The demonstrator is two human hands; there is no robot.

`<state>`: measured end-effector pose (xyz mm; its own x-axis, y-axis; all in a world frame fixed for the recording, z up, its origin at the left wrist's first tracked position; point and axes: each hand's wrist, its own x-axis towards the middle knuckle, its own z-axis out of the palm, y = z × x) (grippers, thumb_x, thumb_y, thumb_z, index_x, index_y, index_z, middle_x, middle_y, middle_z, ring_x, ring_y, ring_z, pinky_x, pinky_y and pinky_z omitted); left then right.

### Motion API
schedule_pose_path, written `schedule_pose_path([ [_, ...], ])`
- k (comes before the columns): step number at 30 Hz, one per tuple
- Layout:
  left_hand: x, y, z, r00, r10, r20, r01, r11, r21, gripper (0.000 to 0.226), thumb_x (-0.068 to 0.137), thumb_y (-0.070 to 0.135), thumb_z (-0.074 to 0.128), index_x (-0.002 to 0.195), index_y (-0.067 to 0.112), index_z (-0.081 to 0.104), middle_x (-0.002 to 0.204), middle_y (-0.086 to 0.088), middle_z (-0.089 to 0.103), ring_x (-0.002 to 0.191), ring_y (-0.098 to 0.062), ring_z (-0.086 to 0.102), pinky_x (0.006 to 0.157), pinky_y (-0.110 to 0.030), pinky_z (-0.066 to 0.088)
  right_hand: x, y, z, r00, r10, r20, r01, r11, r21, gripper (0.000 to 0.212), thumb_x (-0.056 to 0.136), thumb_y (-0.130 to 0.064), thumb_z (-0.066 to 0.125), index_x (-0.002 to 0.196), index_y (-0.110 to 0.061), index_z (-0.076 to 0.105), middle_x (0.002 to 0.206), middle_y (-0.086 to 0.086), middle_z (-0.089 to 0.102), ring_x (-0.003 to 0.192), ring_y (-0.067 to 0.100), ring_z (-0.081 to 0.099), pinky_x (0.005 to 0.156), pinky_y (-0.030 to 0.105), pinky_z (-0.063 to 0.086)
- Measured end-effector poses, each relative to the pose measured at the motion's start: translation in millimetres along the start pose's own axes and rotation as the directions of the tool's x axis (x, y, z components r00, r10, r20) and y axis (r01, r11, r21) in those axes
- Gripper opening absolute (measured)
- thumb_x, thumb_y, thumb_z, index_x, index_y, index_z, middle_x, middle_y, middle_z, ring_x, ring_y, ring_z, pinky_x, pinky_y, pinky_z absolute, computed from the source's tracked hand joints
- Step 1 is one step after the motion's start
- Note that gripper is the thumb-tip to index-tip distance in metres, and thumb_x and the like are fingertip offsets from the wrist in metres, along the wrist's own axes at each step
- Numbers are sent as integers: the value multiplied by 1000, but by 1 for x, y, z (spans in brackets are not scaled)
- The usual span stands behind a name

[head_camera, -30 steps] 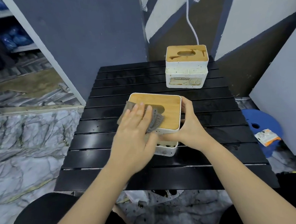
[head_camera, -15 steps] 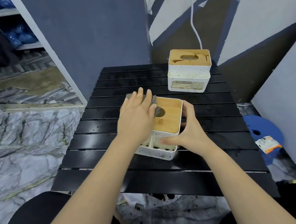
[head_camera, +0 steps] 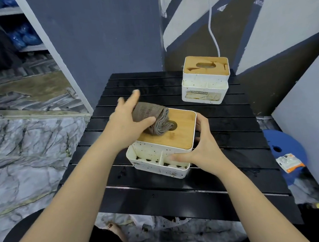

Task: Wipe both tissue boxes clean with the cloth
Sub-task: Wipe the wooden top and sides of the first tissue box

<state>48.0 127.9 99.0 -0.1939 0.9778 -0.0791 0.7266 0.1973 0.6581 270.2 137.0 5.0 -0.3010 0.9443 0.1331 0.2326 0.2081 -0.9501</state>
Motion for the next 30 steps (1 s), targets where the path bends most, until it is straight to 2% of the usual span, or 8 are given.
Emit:
schedule_pose_path([
  [2,-2,2,0,976,-215,-23,213,975,-65,76,83,69,65,131,11,56,122,-3,60,111,-25,57,87,-37,47,0,1,0,1000,-1,-2,1,1000,1,126,50,-25,105,148,-38,26,146,-24,43,134,-7,43,108,25,45],
  [5,-7,2,12,971,-205,-120,195,976,-94,49,83,65,69,80,18,57,76,4,56,72,-17,54,56,-30,36,0,2,1,1000,-10,3,10,1000,10,125,51,-22,104,148,-38,27,145,-26,43,132,-10,44,100,10,43],
  [10,-8,22,15,925,159,-346,-202,975,-92,18,90,30,73,103,25,61,96,7,65,92,-19,62,81,-43,55,-1,2,0,1000,-3,3,3,1000,23,124,52,-22,104,148,-39,27,145,-25,43,134,-6,45,101,14,46],
  [15,3,60,13,932,312,183,-226,897,-380,54,89,17,77,133,29,50,111,0,71,97,-15,73,74,-32,63,0,3,2,1000,7,-23,-6,999,39,122,51,-20,105,148,-31,31,141,-16,54,129,-4,53,99,10,46],
  [17,12,67,19,926,290,243,-268,956,-120,78,84,25,82,146,32,36,124,1,64,112,-17,65,85,-34,59,0,6,1,1000,18,-22,-17,999,43,117,52,-20,104,146,-30,34,140,-15,56,128,-4,55,99,13,48],
  [20,12,71,35,926,379,4,-364,887,283,85,89,33,75,156,26,24,150,-3,45,136,-25,42,110,-42,40,-2,4,0,1000,19,-17,-18,999,47,114,54,-23,104,143,-33,33,136,-23,53,124,-11,51,94,4,42],
  [26,-18,50,89,862,472,186,-494,695,522,76,97,54,0,162,19,18,169,-3,19,157,-24,8,128,-41,4,4,1,4,998,-61,-26,61,998,1,106,70,-13,93,150,-27,25,147,-22,42,134,-8,47,104,12,44],
  [30,-1,41,72,849,489,201,-520,700,490,57,108,44,19,160,21,25,168,2,22,157,-20,11,128,-41,0,-1,0,1,1000,-8,-6,8,999,39,125,54,-25,103,149,-42,25,147,-27,45,132,-9,48,102,13,46],
])
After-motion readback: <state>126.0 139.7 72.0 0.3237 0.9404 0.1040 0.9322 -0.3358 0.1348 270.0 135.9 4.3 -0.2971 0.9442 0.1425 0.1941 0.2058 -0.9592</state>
